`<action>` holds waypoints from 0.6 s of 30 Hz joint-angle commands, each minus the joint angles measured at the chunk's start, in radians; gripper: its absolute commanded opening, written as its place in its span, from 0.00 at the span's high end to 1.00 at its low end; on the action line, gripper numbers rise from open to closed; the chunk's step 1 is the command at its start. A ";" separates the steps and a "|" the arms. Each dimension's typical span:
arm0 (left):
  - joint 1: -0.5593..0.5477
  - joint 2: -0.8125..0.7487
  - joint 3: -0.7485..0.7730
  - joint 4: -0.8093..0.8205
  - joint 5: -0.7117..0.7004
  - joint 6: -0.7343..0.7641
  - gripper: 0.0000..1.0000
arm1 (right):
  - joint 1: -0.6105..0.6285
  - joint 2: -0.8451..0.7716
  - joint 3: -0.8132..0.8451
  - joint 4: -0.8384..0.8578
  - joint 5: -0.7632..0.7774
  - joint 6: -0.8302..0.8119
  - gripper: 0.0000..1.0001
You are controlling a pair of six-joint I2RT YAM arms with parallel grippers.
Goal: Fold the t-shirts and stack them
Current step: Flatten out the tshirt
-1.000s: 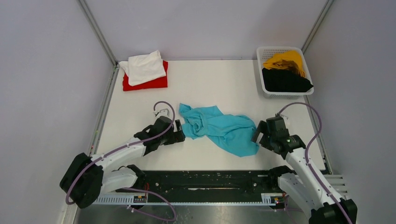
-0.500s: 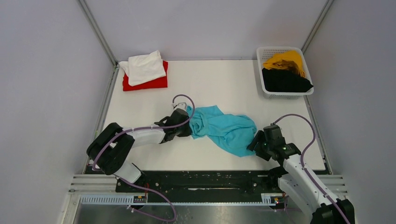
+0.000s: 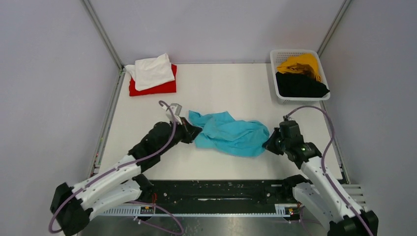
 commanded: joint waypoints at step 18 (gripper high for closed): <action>-0.011 -0.212 0.820 -0.226 -0.146 0.292 1.00 | 0.008 -0.153 0.915 -0.277 -0.064 -0.173 1.00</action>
